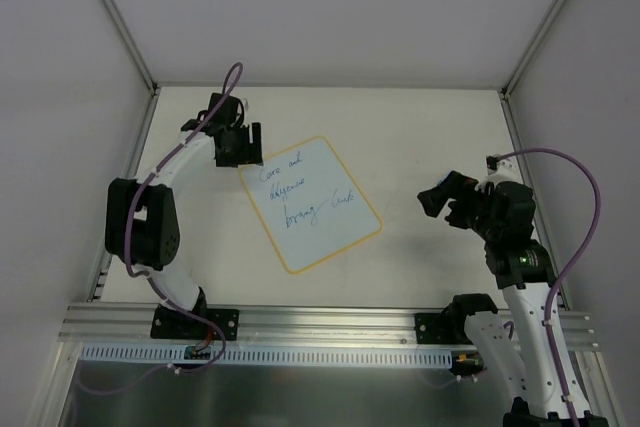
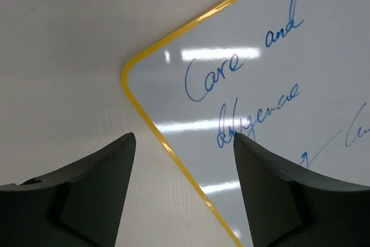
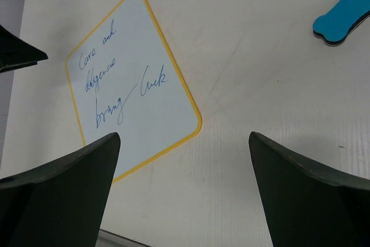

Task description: Erase the whiteboard

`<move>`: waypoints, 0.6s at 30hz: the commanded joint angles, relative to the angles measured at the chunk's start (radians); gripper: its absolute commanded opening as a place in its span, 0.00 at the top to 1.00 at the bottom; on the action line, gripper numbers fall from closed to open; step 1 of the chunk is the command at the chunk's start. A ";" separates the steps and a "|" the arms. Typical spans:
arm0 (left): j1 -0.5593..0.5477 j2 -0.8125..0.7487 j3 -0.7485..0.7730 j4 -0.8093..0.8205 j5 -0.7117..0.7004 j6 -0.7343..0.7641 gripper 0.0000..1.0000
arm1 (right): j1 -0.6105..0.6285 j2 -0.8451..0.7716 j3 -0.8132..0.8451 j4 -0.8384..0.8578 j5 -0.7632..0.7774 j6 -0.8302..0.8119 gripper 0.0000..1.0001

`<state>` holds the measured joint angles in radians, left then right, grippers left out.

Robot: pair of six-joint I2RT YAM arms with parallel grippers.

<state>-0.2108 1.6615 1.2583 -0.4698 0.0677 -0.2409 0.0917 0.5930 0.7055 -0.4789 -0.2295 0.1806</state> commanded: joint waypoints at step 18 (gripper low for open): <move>0.100 0.353 0.199 -0.044 0.047 0.157 0.47 | 0.005 0.014 -0.047 0.031 -0.126 0.002 0.01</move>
<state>-0.1162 2.0037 1.4181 -0.4984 0.0803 -0.0917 0.0917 0.6182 0.6598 -0.4755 -0.3302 0.1802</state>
